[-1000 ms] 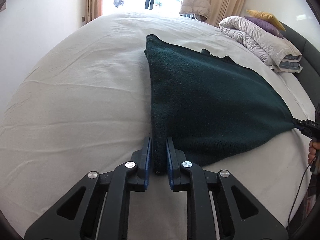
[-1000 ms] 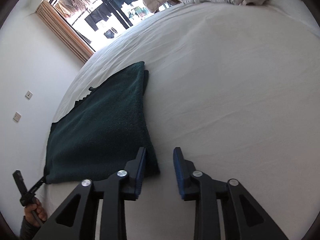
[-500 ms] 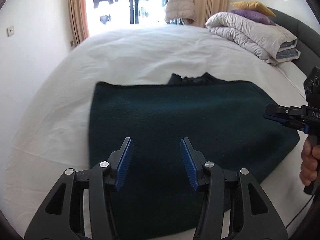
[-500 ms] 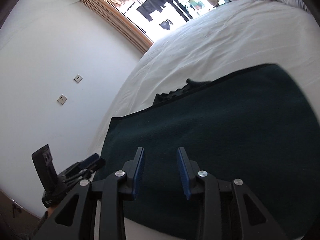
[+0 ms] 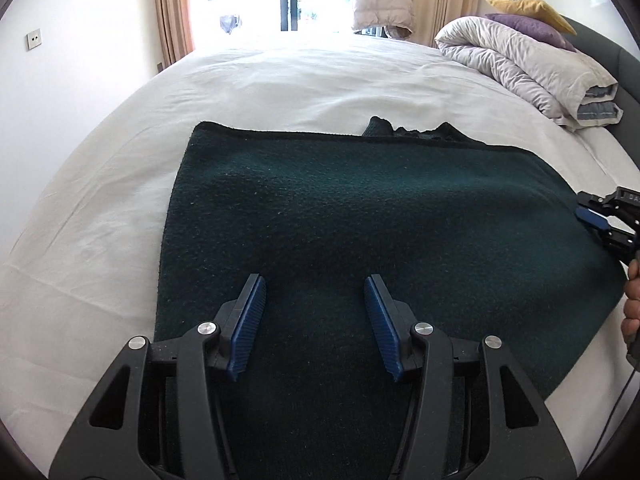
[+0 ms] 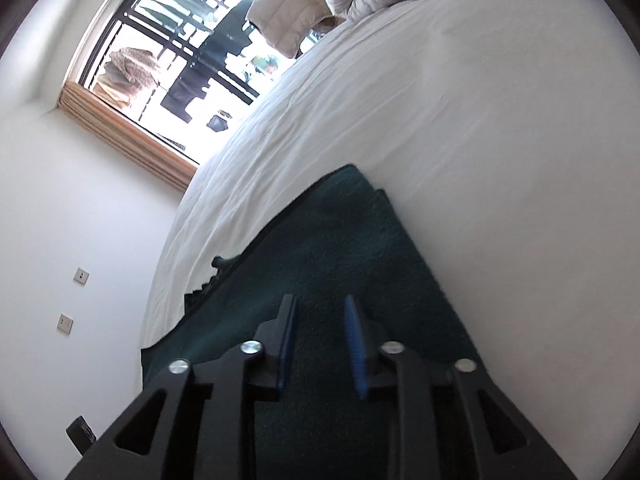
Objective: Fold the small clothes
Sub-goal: 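Release the edge with the left tool and smooth the folded sweater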
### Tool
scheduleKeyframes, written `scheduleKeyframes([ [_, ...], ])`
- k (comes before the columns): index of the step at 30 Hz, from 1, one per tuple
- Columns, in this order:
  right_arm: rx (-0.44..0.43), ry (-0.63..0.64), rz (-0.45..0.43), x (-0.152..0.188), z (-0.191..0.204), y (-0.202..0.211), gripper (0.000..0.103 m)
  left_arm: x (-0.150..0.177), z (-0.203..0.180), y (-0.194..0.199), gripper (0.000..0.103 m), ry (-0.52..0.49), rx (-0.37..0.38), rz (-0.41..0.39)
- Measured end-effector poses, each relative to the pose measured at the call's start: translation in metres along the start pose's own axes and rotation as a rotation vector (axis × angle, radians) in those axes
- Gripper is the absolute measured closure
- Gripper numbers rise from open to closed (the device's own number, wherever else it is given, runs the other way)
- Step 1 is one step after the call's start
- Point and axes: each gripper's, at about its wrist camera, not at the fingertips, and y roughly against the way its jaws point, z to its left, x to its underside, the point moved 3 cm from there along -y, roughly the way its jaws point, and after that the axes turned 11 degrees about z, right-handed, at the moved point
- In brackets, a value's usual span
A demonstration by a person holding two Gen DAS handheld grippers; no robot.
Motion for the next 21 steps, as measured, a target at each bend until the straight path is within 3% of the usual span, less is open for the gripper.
scheduleKeyframes([
  [4,-0.045,0.147,0.038,0.02,0.043,0.001,0.053,0.005,-0.001,0.011,0.05,0.031,-0.009,-0.001],
  [11,-0.102,0.186,0.106,0.043,0.08,-0.018,0.053,0.025,0.013,0.038,0.044,0.08,0.016,-0.006],
  [13,-0.105,0.198,0.121,0.049,0.084,-0.019,0.053,0.034,0.02,0.048,0.036,0.108,0.026,-0.009],
  [18,-0.119,0.207,0.134,0.058,0.087,-0.014,0.053,0.077,0.042,0.072,0.026,0.256,0.132,-0.014],
  [21,-0.128,0.195,0.142,0.06,0.087,-0.015,0.053,0.103,0.042,0.076,0.026,0.286,0.162,0.01],
])
